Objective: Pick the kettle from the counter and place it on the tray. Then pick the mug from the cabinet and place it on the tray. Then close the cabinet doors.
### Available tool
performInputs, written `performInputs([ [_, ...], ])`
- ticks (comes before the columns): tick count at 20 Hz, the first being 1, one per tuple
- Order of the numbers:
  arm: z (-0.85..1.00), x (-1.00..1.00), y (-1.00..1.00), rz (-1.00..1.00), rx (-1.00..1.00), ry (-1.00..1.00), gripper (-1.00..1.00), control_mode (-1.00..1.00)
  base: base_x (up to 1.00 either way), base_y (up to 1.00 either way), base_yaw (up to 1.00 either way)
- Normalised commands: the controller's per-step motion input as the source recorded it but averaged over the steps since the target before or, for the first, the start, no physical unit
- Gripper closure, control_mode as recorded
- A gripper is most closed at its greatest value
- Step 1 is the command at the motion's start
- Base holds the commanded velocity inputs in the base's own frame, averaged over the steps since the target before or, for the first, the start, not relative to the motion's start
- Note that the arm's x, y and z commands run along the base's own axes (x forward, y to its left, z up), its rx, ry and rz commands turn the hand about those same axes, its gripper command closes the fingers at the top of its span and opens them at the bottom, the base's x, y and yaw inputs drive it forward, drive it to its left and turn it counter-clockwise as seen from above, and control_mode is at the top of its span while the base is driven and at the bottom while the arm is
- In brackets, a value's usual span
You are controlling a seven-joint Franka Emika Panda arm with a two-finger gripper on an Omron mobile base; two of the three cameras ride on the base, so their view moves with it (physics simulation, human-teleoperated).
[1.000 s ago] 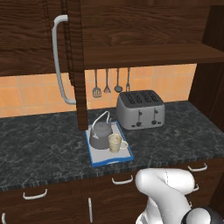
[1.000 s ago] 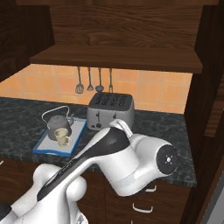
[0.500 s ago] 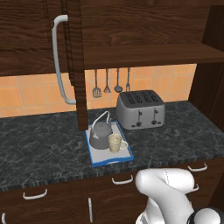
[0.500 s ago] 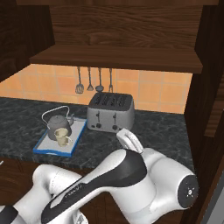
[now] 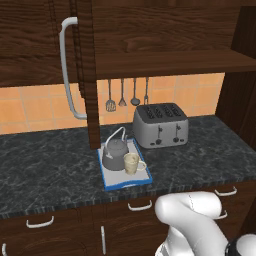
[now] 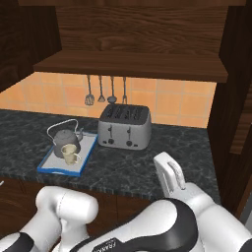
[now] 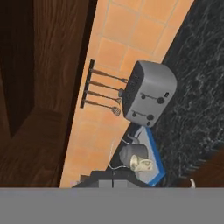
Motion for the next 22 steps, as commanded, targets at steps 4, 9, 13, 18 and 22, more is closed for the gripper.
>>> performInputs([
  [4, 0.00, -0.05, -0.03, 0.00, 0.03, -0.01, 1.00, -1.00, 0.00, 0.00, 0.00],
  [9, 0.03, -0.08, -0.15, -0.02, 0.13, -0.09, 1.00, -1.00, 0.00, 0.00, 0.00],
  [13, 0.10, 0.00, -0.34, -0.10, 0.30, -0.17, 1.00, -1.00, 0.00, 0.00, 0.00],
  [18, 0.02, 0.00, -0.43, -0.09, 0.27, -0.12, 1.00, -1.00, 0.00, 0.00, 0.00],
  [22, 0.00, -0.09, -0.39, -0.04, 0.02, 0.00, 1.00, -1.00, 0.00, 0.00, 0.00],
])
